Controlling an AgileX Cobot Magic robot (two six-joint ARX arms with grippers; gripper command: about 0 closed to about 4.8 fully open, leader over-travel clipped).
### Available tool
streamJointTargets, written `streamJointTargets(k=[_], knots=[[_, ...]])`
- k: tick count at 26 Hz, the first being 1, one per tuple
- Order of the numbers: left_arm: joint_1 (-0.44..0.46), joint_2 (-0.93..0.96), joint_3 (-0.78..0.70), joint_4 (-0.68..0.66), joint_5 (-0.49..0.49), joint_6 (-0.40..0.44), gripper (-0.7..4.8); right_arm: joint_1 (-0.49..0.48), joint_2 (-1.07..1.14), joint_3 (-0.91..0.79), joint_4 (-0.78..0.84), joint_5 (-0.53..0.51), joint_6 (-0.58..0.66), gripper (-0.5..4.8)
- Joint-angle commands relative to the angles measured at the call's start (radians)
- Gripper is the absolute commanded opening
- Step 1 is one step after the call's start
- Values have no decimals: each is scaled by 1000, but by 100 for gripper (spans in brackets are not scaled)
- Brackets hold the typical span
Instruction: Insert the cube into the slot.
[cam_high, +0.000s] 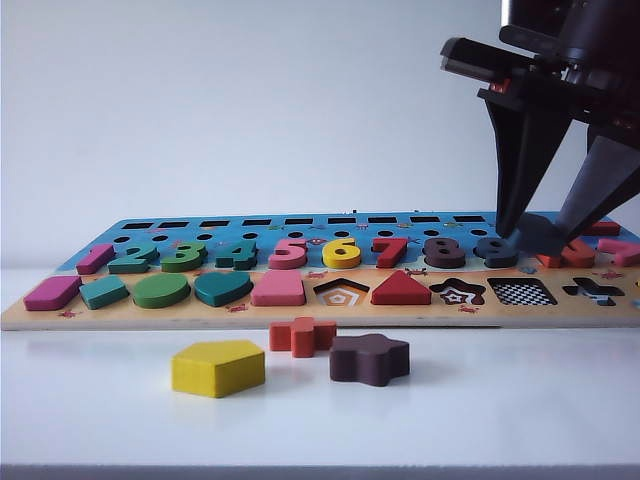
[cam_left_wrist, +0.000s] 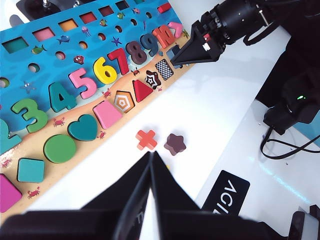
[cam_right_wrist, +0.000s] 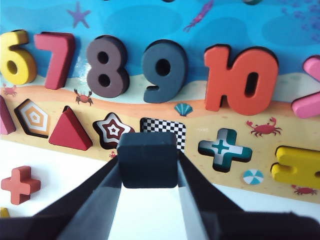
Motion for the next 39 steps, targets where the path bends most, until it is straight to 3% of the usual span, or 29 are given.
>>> streamJointTargets(k=[1, 8, 39], knots=[[0, 1, 3, 14, 8, 7, 10, -9, -2, -16, 14, -2, -4, 57], [0, 1, 3, 14, 8, 7, 10, -8, 22, -22, 29, -10, -5, 27], [0, 1, 3, 14, 8, 8, 10, -10, 81, -22, 63, 30, -15, 20]])
